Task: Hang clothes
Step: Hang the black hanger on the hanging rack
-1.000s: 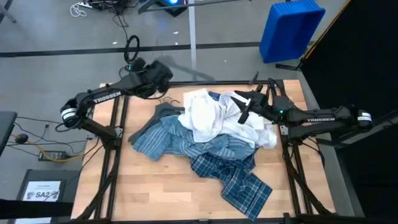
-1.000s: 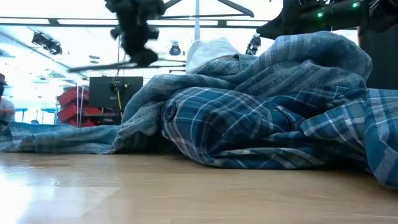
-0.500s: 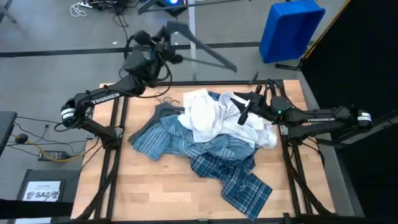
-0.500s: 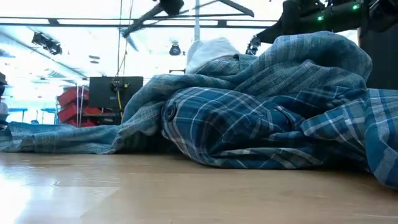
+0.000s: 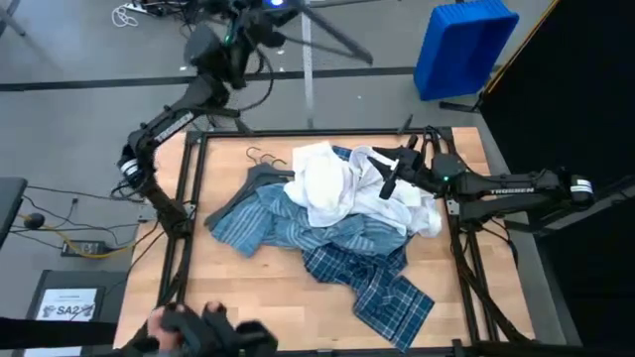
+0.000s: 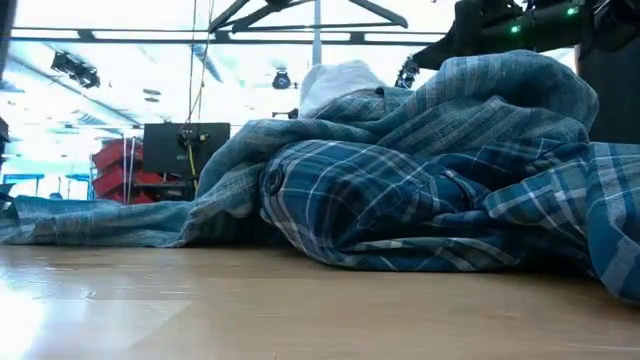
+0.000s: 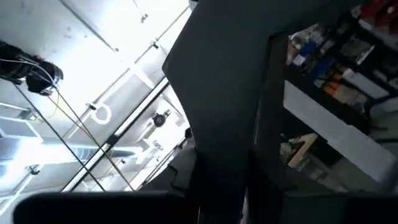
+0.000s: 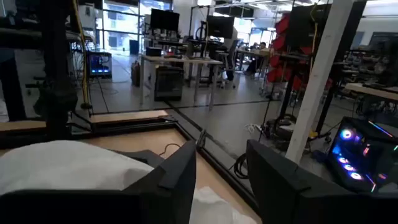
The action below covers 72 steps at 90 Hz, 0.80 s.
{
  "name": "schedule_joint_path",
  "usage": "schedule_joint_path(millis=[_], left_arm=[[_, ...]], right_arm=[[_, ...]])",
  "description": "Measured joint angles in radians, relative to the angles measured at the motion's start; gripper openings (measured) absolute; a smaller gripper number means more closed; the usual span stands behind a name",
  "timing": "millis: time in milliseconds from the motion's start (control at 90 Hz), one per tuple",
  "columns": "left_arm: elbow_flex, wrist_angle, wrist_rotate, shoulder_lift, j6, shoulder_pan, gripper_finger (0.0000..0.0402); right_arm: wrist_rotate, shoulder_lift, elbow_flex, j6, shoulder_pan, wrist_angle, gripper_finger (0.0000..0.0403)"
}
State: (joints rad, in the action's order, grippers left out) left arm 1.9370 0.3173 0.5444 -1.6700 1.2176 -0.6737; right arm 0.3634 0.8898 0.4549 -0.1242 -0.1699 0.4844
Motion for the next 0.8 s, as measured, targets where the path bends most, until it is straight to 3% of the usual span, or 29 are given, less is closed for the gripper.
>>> schedule_joint_path(millis=[244, 333, 733, 800], left_arm=[[0.424, -0.1, 0.062, -0.271, 0.102, -0.007, 0.0068], [0.365, -0.007, 0.021, -0.275, 0.169, -0.005, 0.0068], [0.359, -0.039, 0.022, -0.286, 0.181, 0.02, 0.0068], [0.359, -0.045, 0.02, -0.287, 0.185, 0.024, 0.0092]], right_arm=[[0.0, 0.0, 0.0, 0.0, 0.0, 0.0, 0.0112], [0.0, 0.0, 0.0, 0.0, 0.0, 0.0, 0.0112], [0.0, 0.0, -0.001, 0.0, -0.003, -0.009, 0.0114], [0.0, 0.0, -0.001, 0.0, -0.003, -0.01, 0.0115]])
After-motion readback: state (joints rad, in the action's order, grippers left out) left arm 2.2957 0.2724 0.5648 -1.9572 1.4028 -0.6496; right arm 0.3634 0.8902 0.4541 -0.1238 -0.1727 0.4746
